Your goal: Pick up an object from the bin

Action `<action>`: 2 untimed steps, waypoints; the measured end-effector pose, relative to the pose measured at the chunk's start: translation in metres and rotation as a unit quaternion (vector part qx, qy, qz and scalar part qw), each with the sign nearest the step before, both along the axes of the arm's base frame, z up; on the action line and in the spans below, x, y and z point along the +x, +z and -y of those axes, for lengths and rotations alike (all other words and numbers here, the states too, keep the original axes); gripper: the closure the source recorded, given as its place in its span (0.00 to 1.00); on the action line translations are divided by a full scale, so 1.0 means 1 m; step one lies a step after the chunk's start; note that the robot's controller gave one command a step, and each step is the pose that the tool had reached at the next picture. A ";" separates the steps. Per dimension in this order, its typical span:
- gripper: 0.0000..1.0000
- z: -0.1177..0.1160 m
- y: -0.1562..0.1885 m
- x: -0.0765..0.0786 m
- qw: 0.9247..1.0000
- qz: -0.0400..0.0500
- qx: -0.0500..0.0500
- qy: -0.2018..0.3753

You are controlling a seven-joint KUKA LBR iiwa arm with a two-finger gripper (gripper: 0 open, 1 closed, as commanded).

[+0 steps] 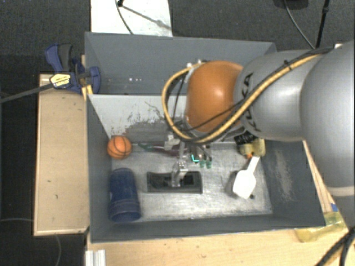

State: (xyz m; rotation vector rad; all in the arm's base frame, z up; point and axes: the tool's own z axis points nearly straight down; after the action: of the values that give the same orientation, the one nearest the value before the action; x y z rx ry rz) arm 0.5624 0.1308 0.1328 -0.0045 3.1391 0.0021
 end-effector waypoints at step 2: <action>1.00 -0.017 -0.058 -0.021 0.999 -0.004 0.002 -0.037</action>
Offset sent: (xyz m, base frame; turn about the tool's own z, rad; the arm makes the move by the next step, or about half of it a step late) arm 0.0000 0.0000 0.0000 0.0000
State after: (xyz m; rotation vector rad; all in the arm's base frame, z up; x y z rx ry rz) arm 0.5410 0.1477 0.0745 0.1123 3.1459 0.0082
